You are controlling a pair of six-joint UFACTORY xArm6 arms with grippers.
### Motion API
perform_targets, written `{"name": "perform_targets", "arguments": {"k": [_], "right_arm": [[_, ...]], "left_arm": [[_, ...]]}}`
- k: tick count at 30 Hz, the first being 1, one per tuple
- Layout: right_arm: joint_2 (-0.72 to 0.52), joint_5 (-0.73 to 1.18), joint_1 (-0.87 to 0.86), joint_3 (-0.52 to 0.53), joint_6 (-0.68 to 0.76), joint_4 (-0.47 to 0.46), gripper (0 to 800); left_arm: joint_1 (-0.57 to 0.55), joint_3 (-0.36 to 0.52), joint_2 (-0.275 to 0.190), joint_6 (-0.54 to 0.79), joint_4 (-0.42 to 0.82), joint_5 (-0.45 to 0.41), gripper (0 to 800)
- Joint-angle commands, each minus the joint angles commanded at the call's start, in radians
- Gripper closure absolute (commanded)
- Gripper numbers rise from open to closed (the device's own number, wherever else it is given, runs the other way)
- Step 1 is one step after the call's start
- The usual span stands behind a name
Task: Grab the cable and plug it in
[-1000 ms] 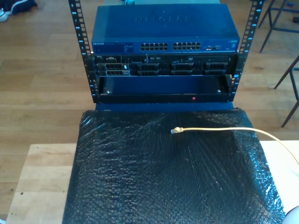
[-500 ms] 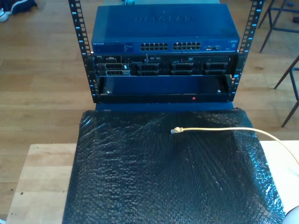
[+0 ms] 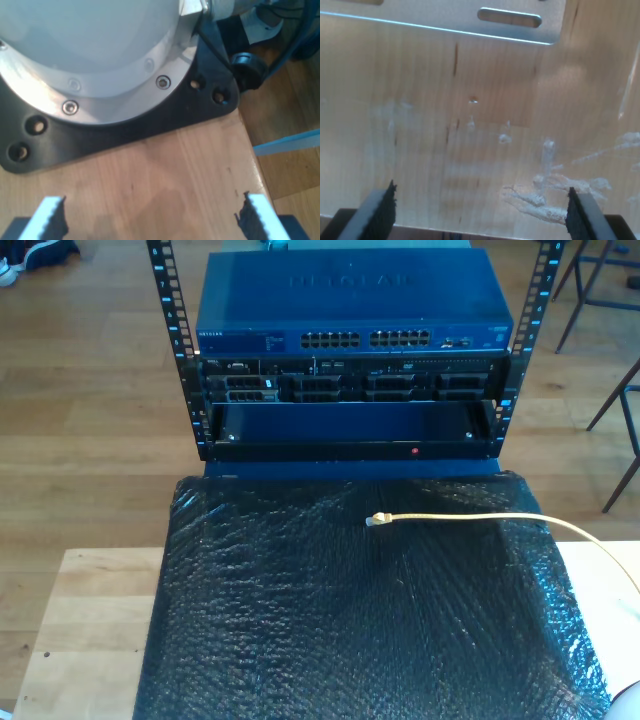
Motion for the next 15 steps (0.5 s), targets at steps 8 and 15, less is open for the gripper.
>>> {"name": "perform_targets", "arguments": {"k": [8, 15], "right_arm": [[-0.021, 0.060, -0.008, -0.035, 0.032, 0.000, 1], [-0.023, 0.261, -0.008, -0.160, 0.052, 0.000, 2]], "left_arm": [[0.005, -0.005, -0.009, -0.005, 0.002, 0.003, 0], [0.008, -0.087, -0.028, -0.006, 0.002, 0.135, 0]]}}
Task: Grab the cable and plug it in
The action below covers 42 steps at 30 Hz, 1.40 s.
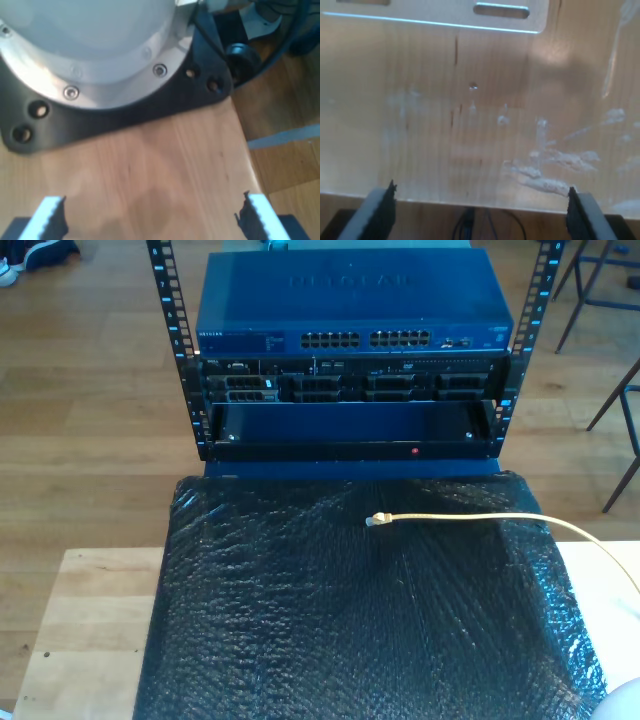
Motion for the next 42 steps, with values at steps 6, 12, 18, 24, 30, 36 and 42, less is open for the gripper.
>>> {"name": "perform_targets", "arguments": {"k": [6, 12, 18, 24, 30, 36, 42], "right_arm": [[-0.003, 0.126, 0.000, -0.121, 0.068, 0.000, 2], [-0.002, 0.239, 0.002, -0.245, 0.164, 0.003, 2], [-0.002, 0.325, 0.011, -0.353, 0.258, 0.006, 3], [0.000, 0.368, 0.092, -0.443, 0.397, 0.020, 3], [0.002, 0.399, 0.190, -0.516, 0.537, 0.049, 4], [0.006, 0.436, 0.295, -0.583, 0.681, 0.078, 22], [0.032, 0.443, 0.399, -0.638, 0.818, 0.133, 27]], "left_arm": [[-0.002, -0.130, -0.009, -0.008, -0.029, 0.141, 0], [-0.005, -0.242, -0.009, -0.017, -0.068, 0.203, 0], [-0.014, -0.358, -0.008, -0.060, -0.121, 0.269, 0], [-0.072, -0.439, -0.006, -0.120, -0.149, 0.344, 0], [-0.190, -0.503, -0.002, -0.245, -0.147, 0.405, 0], [-0.270, -0.535, 0.008, -0.327, -0.150, 0.446, 0], [-0.361, -0.549, 0.008, -0.397, -0.181, 0.462, 0]]}}
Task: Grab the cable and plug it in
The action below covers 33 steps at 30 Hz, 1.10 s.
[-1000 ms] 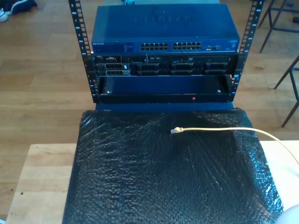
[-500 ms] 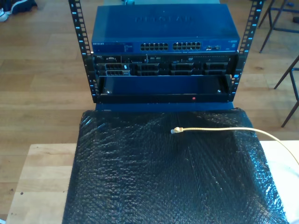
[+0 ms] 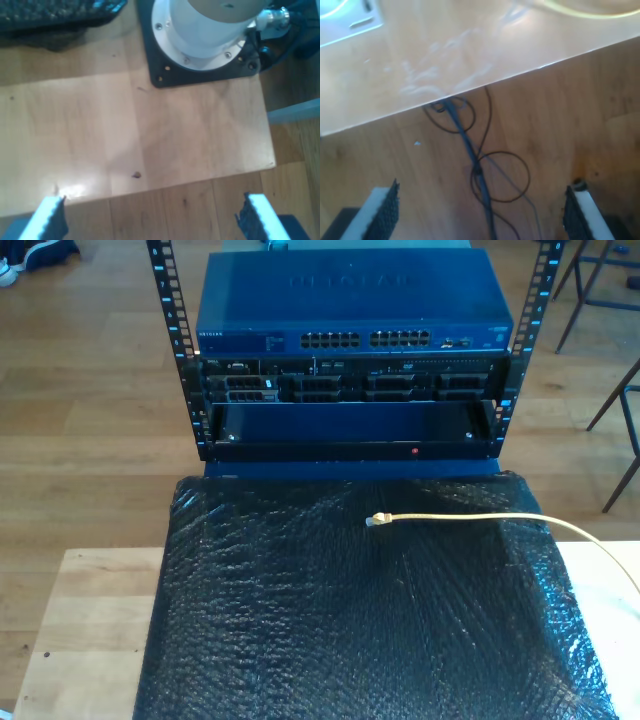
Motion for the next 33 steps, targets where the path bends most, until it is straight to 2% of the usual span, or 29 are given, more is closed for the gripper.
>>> {"name": "perform_targets", "arguments": {"k": [6, 14, 18, 27, 33], "right_arm": [[0.048, 0.034, 0.077, -0.058, 0.086, 0.074, 17], [0.143, 0.063, 0.226, -0.127, 0.166, 0.095, 17], [0.190, 0.066, 0.284, -0.167, 0.187, 0.114, 17], [0.236, 0.078, 0.325, -0.203, 0.193, 0.298, 17], [0.292, 0.078, 0.420, -0.253, 0.275, 0.311, 17]], "left_arm": [[-0.083, -0.012, 0.003, -0.071, -0.017, 0.005, 0], [-0.207, -0.025, 0.011, -0.170, -0.025, 0.006, 0], [-0.265, -0.040, 0.034, -0.226, -0.026, 0.006, 0], [-0.330, -0.048, 0.075, -0.281, -0.057, 0.005, 0], [-0.345, -0.077, 0.123, -0.313, -0.121, 0.006, 0]]}}
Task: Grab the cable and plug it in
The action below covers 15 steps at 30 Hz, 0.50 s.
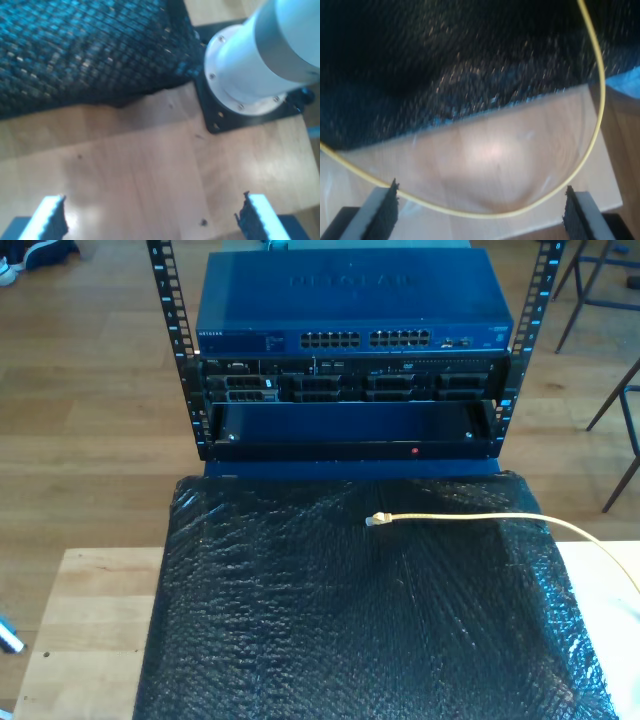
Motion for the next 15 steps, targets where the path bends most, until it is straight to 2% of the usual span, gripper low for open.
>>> {"name": "perform_targets", "arguments": {"k": [3, 9, 15], "right_arm": [[0.034, -0.002, 0.046, -0.029, 0.014, 0.003, 17], [0.061, -0.003, 0.075, -0.068, 0.031, 0.058, 18], [0.092, -0.003, 0.084, -0.141, 0.052, 0.063, 20]], "left_arm": [[-0.018, -0.002, 0.020, -0.009, -0.009, -0.002, 0], [-0.097, -0.003, 0.023, -0.068, -0.009, -0.003, 0], [-0.126, -0.025, 0.025, -0.086, -0.011, -0.003, 0]]}}
